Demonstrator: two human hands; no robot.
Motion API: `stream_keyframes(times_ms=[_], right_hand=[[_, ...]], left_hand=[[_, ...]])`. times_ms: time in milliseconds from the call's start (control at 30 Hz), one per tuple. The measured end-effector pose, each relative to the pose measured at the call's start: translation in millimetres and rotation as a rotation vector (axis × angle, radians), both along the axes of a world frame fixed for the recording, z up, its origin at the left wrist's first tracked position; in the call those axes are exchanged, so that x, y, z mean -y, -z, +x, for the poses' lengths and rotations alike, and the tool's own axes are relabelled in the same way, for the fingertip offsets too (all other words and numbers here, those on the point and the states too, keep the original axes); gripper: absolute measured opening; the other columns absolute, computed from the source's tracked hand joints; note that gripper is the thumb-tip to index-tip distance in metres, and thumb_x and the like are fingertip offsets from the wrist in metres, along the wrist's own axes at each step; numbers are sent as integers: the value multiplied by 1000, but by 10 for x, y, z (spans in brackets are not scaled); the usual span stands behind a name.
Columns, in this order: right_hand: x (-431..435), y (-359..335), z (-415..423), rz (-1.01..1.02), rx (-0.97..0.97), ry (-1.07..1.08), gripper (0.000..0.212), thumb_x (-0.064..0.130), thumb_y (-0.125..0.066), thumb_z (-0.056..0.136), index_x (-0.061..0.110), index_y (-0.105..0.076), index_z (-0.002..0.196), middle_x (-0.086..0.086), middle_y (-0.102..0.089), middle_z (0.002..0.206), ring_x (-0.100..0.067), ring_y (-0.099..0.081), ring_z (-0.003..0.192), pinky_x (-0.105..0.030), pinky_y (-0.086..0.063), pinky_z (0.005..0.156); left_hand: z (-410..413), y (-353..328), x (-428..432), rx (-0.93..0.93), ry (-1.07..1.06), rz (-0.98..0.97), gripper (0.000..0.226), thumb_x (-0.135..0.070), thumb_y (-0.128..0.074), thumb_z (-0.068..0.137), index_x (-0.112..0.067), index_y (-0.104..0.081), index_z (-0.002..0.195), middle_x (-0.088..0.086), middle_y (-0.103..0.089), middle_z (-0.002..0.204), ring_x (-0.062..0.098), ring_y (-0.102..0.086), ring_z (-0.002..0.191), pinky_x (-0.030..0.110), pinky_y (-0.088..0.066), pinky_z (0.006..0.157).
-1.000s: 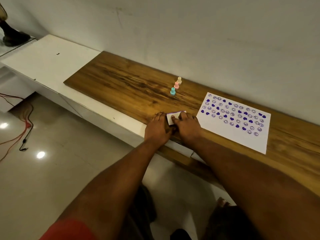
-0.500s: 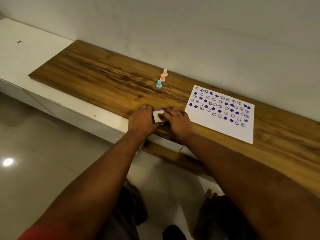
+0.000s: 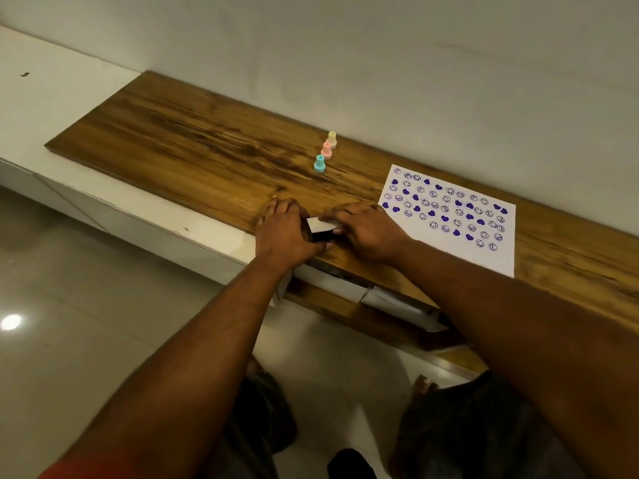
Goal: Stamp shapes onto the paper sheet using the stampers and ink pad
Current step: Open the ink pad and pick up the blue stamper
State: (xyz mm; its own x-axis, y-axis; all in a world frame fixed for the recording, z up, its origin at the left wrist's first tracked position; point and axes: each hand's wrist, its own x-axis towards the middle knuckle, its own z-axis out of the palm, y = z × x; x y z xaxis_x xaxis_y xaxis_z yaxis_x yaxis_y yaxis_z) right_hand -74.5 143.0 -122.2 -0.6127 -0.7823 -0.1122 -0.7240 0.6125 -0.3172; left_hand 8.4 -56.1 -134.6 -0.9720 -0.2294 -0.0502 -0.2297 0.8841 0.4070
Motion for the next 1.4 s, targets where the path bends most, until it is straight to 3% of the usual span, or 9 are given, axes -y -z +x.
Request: stream_keyframes(times_ms=[167, 333, 467, 700, 900, 1233, 1300, 1400], right_hand=[[112, -193, -177, -81, 169, 23, 32, 32, -43, 107, 24, -59, 133, -1, -67, 126, -18, -60, 113, -39, -51, 94], [274, -294, -458, 6, 268, 20, 28, 32, -40, 109, 18, -58, 125, -6, -65, 118, -22, -59, 107, -35, -49, 86], [368, -279, -661, 9, 263, 30, 15, 35, -43, 108, 27, -54, 109, 2, -59, 105, -18, -55, 101, -23, -38, 71], [438, -144, -766, -26, 196, 65, 40, 42, -52, 103, 15, -56, 132, 2, -59, 119, -18, -54, 107, -32, -42, 85], [424, -50, -763, -43, 157, 85, 41, 40, -52, 104, 19, -58, 139, -6, -55, 139, -22, -51, 124, -36, -44, 99], [414, 37, -734, -49, 98, 129, 40, 45, -55, 101, 28, -60, 137, -6, -51, 142, -25, -47, 129, -44, -45, 105], [420, 42, -727, -75, 106, 139, 38, 42, -57, 101, 27, -61, 135, -5, -53, 139, -24, -49, 126, -39, -45, 101], [437, 26, -740, -175, 50, 201, 32, 40, -62, 98, 24, -67, 125, -2, -62, 124, -19, -56, 110, -30, -43, 84]], left_hand=[[-12, 14, 10, 32, -29, 33, 89, -72, -83, 67, -26, -58, 139, 2, -35, 166, 31, -7, 160, 54, -15, 126], [-22, 10, 21, 78, -37, 22, 98, -75, -80, 69, -23, -50, 147, 6, -23, 172, 31, 3, 161, 54, -9, 127], [-25, 3, 3, 98, -50, 1, 106, -78, -78, 68, -21, -45, 151, 6, -19, 173, 31, 7, 161, 53, -6, 128], [-22, -3, 18, 97, -66, 15, 106, -80, -78, 66, -23, -47, 150, 8, -17, 174, 31, 8, 161, 53, -6, 127], [-8, -11, 15, 84, -73, 6, 105, -81, -78, 65, -23, -48, 149, 8, -17, 173, 30, 7, 161, 53, -7, 127], [-5, -13, 4, 98, -61, -21, 109, -82, -74, 68, -22, -43, 153, 11, -13, 174, 32, 7, 161, 52, -7, 128], [-9, -16, 7, 100, -60, -19, 109, -83, -74, 69, -22, -42, 154, 11, -13, 174, 31, 7, 161, 52, -6, 128], [-11, -10, 17, 99, -60, -15, 113, -84, -73, 68, -20, -39, 155, 10, -11, 175, 31, 8, 161, 52, -5, 128]])
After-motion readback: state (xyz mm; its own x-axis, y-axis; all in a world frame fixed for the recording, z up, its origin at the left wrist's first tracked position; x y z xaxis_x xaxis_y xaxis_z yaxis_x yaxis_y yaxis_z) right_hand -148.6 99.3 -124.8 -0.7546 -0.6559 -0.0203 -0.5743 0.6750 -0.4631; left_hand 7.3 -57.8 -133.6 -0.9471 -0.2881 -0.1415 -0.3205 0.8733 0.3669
